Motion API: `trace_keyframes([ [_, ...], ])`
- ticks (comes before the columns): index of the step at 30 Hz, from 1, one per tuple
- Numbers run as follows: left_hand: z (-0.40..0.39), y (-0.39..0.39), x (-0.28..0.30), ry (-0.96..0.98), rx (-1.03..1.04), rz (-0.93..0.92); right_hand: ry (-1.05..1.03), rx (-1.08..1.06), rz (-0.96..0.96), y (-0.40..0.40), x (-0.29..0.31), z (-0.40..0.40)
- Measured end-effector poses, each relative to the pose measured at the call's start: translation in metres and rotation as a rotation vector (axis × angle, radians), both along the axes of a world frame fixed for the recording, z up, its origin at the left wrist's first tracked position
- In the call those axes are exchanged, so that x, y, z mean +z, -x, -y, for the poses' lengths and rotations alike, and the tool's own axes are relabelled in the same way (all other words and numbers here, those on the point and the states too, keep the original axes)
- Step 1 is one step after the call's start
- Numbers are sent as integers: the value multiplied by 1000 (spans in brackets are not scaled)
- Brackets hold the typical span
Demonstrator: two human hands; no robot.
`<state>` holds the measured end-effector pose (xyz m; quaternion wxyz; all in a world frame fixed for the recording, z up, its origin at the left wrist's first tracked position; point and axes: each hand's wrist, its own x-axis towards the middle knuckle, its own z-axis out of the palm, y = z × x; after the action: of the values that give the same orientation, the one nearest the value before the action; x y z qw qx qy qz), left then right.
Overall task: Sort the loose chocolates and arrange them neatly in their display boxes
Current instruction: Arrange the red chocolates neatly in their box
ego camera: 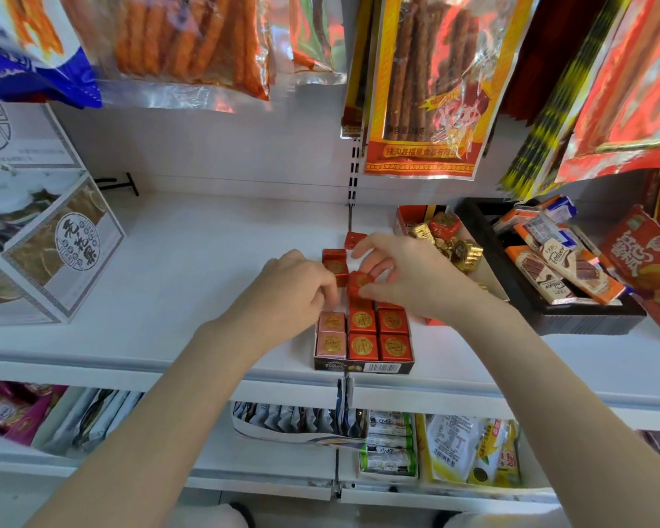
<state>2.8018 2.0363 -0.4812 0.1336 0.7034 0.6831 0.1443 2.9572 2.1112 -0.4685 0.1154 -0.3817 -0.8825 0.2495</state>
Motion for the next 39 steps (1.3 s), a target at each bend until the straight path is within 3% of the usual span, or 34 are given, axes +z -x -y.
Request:
trace_keyframes([
  [4,1,6,-3,67,-3,24,23,83,143,2,-1,-3],
  [7,1,7,-2,68,-18,60,60,55,59,-1,9,-7],
  [10,1,8,2,40,-21,96,-112,-51,-37,8,9,-22],
  [16,-2,12,5,19,-24,84,-211,-46,186,46,-13,-65],
  [22,-5,11,3,39,9,99,-161,-49,246,52,-12,-82],
  [30,-7,7,3,43,15,83,-127,-139,-148,10,6,-19],
  [39,-3,-7,8,30,-57,5,-259,-27,158,-11,-12,-11],
])
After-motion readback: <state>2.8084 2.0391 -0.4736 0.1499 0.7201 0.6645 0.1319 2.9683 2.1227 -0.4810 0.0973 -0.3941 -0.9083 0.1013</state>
